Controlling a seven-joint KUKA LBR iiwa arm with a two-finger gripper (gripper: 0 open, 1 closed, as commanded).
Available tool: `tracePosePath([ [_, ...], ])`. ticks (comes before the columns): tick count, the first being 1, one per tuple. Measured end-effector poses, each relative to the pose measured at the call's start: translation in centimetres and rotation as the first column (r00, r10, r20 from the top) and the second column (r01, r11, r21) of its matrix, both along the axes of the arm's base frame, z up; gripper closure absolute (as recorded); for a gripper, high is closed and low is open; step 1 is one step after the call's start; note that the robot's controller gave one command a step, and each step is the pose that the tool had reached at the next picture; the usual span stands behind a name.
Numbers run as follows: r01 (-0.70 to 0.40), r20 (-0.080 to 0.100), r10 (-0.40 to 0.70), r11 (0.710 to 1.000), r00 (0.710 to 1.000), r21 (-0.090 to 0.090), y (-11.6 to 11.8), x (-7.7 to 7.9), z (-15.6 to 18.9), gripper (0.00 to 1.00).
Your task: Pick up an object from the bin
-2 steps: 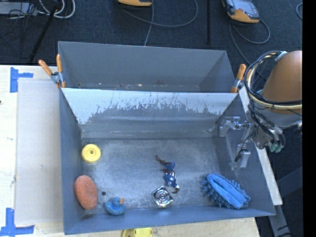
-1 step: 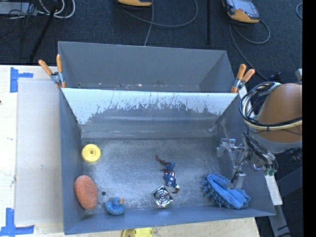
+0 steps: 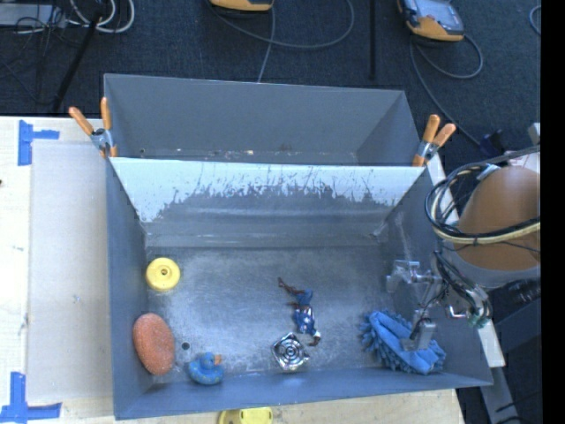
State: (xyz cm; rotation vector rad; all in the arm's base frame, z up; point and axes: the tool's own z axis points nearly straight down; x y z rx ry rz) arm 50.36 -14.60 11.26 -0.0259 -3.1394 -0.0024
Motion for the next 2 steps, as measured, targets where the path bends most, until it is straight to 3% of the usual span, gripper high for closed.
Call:
tracePosePath([
  [1,-0.024,-0.001,0.024,1.000,1.000,0.000,-0.6,-3.1,0.3,0.00],
  [2,0.131,-0.001,-0.131,0.991,0.991,0.003,-0.9,-2.5,-4.0,0.00],
])
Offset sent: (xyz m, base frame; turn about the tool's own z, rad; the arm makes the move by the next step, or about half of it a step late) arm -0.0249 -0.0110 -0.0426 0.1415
